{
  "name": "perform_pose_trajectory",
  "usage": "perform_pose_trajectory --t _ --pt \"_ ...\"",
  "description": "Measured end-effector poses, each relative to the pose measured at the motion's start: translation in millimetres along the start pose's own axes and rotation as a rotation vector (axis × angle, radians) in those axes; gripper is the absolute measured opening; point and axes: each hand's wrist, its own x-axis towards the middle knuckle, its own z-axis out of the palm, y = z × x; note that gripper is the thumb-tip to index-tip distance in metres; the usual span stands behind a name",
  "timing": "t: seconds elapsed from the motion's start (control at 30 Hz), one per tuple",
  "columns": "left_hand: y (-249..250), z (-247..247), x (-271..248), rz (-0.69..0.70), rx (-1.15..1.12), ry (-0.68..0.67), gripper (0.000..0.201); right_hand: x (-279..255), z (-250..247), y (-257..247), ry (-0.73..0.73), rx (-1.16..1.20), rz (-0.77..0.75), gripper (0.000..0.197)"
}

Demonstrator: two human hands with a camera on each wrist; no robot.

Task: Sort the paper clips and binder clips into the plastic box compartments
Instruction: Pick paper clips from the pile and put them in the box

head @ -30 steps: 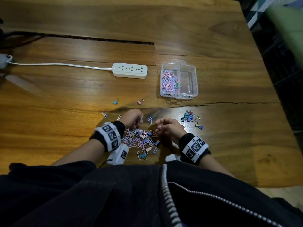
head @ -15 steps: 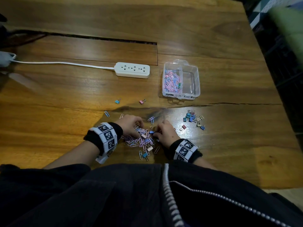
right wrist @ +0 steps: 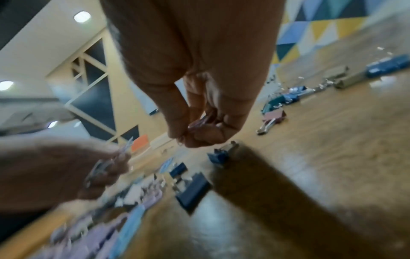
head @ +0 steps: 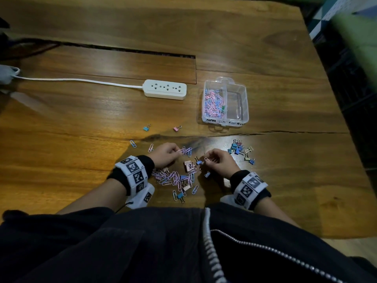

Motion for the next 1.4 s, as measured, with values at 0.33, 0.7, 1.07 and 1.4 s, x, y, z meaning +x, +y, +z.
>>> perform_pose_trajectory --t 0.33,0.7,1.07,1.4 --pt "1 -8 1 -0.059 -0.818 -0.009 0.026 2 10 -21 -0.026 0.57 0.171 0.033" --pt "-2 -16 2 -0.126 -0.688 0.087 0.035 10 26 -22 -0.134 -0.421 -0.008 0.034" --pt "-9 -4 2 -0.123 0.253 0.346 0.033 22 30 -45 0.028 -0.395 -0.142 0.024" --pt "-1 12 6 -0.101 0.548 0.194 0.026 39 22 -34 -0.032 -0.594 -0.139 0.02"
